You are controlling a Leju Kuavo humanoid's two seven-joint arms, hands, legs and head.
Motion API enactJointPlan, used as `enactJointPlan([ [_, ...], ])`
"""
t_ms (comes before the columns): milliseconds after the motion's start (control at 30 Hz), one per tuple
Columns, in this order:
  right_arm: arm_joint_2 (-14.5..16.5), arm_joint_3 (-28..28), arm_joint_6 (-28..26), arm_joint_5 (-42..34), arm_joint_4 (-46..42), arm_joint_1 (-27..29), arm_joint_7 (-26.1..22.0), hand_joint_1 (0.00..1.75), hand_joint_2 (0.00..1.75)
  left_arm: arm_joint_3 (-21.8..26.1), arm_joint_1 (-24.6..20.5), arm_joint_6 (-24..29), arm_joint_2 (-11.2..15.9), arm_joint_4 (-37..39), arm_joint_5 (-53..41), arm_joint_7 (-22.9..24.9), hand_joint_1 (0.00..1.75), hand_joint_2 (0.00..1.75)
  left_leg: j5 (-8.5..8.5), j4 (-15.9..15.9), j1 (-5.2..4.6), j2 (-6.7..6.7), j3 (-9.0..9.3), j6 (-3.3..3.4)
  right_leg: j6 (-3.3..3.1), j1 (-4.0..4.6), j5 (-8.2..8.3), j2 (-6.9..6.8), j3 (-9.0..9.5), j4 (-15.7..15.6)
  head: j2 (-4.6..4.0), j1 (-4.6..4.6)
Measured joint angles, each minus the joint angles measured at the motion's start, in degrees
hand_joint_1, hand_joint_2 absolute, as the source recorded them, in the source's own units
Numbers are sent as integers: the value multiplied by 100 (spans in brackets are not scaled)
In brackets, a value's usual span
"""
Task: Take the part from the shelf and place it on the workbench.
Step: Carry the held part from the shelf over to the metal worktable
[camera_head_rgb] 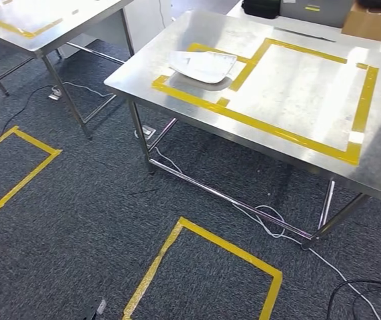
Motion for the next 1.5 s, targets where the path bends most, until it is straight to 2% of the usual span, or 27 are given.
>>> enactJointPlan([
  [67,1,0,0,20,1,3,20,175,175,0,-5,-5,7,-1,-18,-12,0,175,51,-319,0,-120,138,23,68,-9,21,146,-45,-4,0,-1],
  [133,1,-4,-1,39,1,35,46,175,175,-1,-15,-19,6,-1,-39,-31,0,175,56,-362,1,15,157,61,136,-31,46,239,-89,-27,0,-6],
  [167,0,-7,-1,43,1,52,57,175,175,0,-22,-27,8,-2,-43,-37,0,175,67,-379,7,90,166,95,163,-23,10,140,-130,27,0,8],
  [200,-2,-8,-1,45,0,60,61,175,175,1,-24,-34,8,-2,-43,-41,0,175,76,-396,15,170,174,127,189,-11,-89,-30,-214,183,0,34],
  [267,-5,-3,0,46,-1,58,64,175,175,1,-9,-47,8,-3,-44,-43,0,175,71,-408,13,328,184,172,233,8,-446,-449,-518,840,0,77],
  [300,-7,-1,1,47,0,53,65,175,175,2,4,-51,9,-3,-44,-39,0,175,64,-408,8,410,186,180,254,1,-611,-551,-690,1214,0,82],
  [333,-7,2,2,48,1,53,65,175,175,3,15,-54,11,-3,-44,-31,0,175,57,-407,6,492,190,180,271,-9,-698,-601,-811,1483,0,81],
  [367,-7,2,3,49,1,55,67,175,175,4,19,-55,13,-3,-44,-21,0,175,48,-406,8,570,196,174,287,-20,-675,-628,-830,1547,0,83],
  [400,-7,2,5,52,2,56,70,175,175,5,19,-55,11,-3,-44,-11,0,175,35,-405,10,646,209,162,300,-31,-558,-663,-737,1397,0,82],
  [433,-7,2,7,55,2,56,72,175,175,6,16,-54,6,-3,-44,-4,0,175,16,-404,15,718,233,142,312,-40,-376,-733,-536,1052,0,82],
  [467,-7,2,9,58,2,54,74,175,175,7,13,-54,6,-4,-44,-1,0,175,-8,-402,3,782,264,113,325,-34,-224,-891,-305,645,0,85],
  [533,-8,3,11,61,3,46,79,175,175,7,11,-52,9,-9,-44,2,0,175,-55,-393,-39,888,322,49,277,-23,-59,-1101,11,97,0,84],
  [567,-8,3,13,63,4,44,81,175,175,7,8,-50,13,-12,-43,3,0,175,-66,-395,-63,942,343,22,234,-14,-60,-1126,43,25,0,79],
  [633,-9,4,19,70,3,56,83,175,175,8,-4,-42,14,-14,-42,11,0,175,-83,-415,-67,1053,377,-31,133,-17,-44,-956,20,26,0,63],
  [667,-9,4,23,78,-1,65,81,175,175,8,-12,-38,16,-14,-42,15,0,175,-125,-389,-54,1004,378,-62,94,-25,-35,-881,13,16,0,59],
  [700,-9,4,26,89,-5,69,79,175,175,8,-19,-37,17,-14,-42,17,0,175,-217,-282,-39,886,340,-90,58,-36,-24,-809,11,4,0,51],
  [767,-9,7,4,147,-11,59,66,175,175,8,-21,-46,16,-14,-45,20,0,175,-550,301,-20,539,71,-120,3,-52,-9,-680,1,-9,0,17],
  [833,-9,10,-107,253,-10,52,43,175,175,8,-3,-65,15,-13,-53,29,0,175,-823,1023,-20,389,-316,-118,-27,-48,-4,-551,-15,-9,0,-8],
  [867,-9,10,-185,302,-10,53,36,175,175,8,6,-73,15,-13,-57,34,0,175,-807,1175,-21,367,-425,-111,-33,-44,-3,-493,-16,-8,0,-12],
  [900,-9,10,-262,336,-9,50,33,175,175,8,9,-78,16,-12,-59,37,0,175,-676,1115,-22,356,-435,-95,-34,-41,-1,-433,-13,-8,0,-15],
  [933,-9,10,-318,355,-9,42,33,175,175,8,8,-80,19,-12,-59,37,0,175,-459,845,-22,348,-337,-74,-29,-41,-1,-382,-3,-8,0,-18],
  [967,-9,10,-351,364,-9,33,35,175,175,8,4,-81,21,-12,-59,37,0,175,-229,469,-22,331,-178,-48,-18,-41,0,-341,6,-8,0,-22],
  [1033,-9,10,-371,371,-9,24,39,175,175,8,-12,-84,25,-12,-59,37,0,175,31,-186,-18,284,100,-14,29,-18,-10,-284,3,15,0,-28],
  [1100,-9,13,-371,373,-9,26,39,175,175,8,-25,-87,13,-12,-58,37,0,175,62,-389,-16,256,164,-20,13,3,-23,-268,-15,20,0,-34],
  [1167,-9,19,-367,373,-8,23,42,175,175,9,-23,-88,8,-12,-57,37,0,175,81,-390,-20,254,152,-10,-1,0,-2,-283,-2,-24,0,-34],
  [1333,-9,35,-131,369,2,-73,216,175,175,12,-22,-75,15,-12,-50,12,0,175,99,-389,-25,246,144,53,96,-2,58,-306,45,-111,0,-32],
  [1500,-22,95,703,193,109,-196,342,175,175,11,-22,-107,26,-12,-74,54,0,175,99,-388,-27,246,129,66,136,-6,73,-300,49,-124,0,-34],
])
